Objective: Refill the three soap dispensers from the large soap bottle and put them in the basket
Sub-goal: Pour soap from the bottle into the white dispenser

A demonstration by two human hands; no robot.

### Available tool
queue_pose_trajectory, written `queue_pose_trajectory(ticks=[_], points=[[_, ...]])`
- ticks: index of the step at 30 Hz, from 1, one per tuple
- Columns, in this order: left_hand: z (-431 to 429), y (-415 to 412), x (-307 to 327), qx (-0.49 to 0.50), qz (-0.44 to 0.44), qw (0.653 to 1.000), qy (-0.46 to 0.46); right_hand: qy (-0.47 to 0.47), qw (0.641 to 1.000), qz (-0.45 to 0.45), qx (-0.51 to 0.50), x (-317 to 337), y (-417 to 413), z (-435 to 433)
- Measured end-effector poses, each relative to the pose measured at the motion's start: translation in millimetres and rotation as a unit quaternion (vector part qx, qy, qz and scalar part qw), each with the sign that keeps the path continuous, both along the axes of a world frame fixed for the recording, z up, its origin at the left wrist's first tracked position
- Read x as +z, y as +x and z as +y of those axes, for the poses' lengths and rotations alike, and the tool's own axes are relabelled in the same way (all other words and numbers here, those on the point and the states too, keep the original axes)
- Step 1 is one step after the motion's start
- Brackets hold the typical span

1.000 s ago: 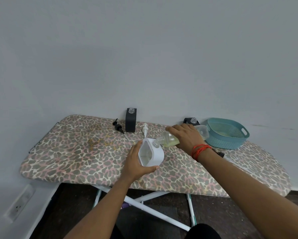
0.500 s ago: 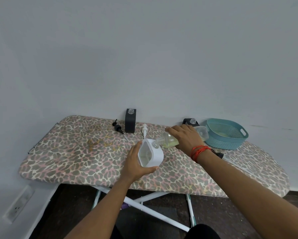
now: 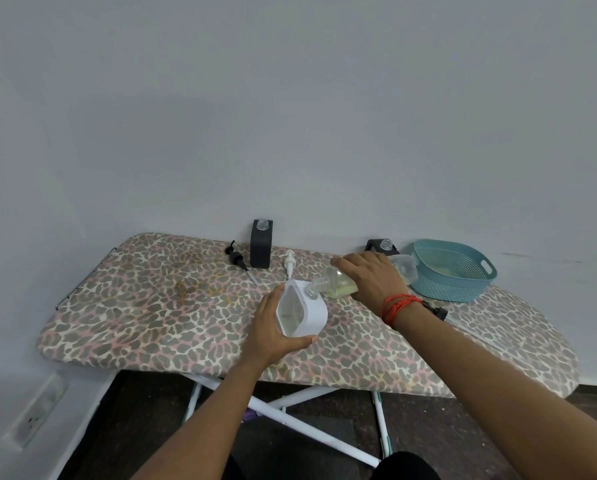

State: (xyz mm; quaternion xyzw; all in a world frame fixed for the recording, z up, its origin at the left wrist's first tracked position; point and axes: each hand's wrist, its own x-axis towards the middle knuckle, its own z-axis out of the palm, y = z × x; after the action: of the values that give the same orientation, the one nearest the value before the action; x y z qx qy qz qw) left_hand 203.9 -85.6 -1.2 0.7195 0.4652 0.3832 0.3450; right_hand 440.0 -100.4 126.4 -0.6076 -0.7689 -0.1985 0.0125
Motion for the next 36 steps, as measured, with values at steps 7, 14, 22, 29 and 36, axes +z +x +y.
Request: queue_pose_trajectory(ticks=[7,14,22,29,36], points=[[-0.2,-0.4,0.7,0.001,0.002,1.000,-0.006,0.004,1.000,-0.001,0.000,0.3,-0.6,-0.1],[-0.2,-0.3,0.6,0.004,0.002,1.000,-0.008,0.004,1.000,-0.006,-0.002,0.6,-1.1,0.6],[-1.2,-0.1,2.4,0.005,0.006,1.000,-0.002,0.008,1.000,0.000,0.002,1.4,-1.4,0.0],[-1.1,-0.6,2.0,0.005,0.007,1.000,-0.005,0.010,1.000,-0.004,0.002,1.2,-1.6,-0.1],[-1.1,-0.8,2.1,0.005,0.007,1.000,-0.004,0.003,1.000,-0.005,-0.003,1.4,-2.4,-0.2]])
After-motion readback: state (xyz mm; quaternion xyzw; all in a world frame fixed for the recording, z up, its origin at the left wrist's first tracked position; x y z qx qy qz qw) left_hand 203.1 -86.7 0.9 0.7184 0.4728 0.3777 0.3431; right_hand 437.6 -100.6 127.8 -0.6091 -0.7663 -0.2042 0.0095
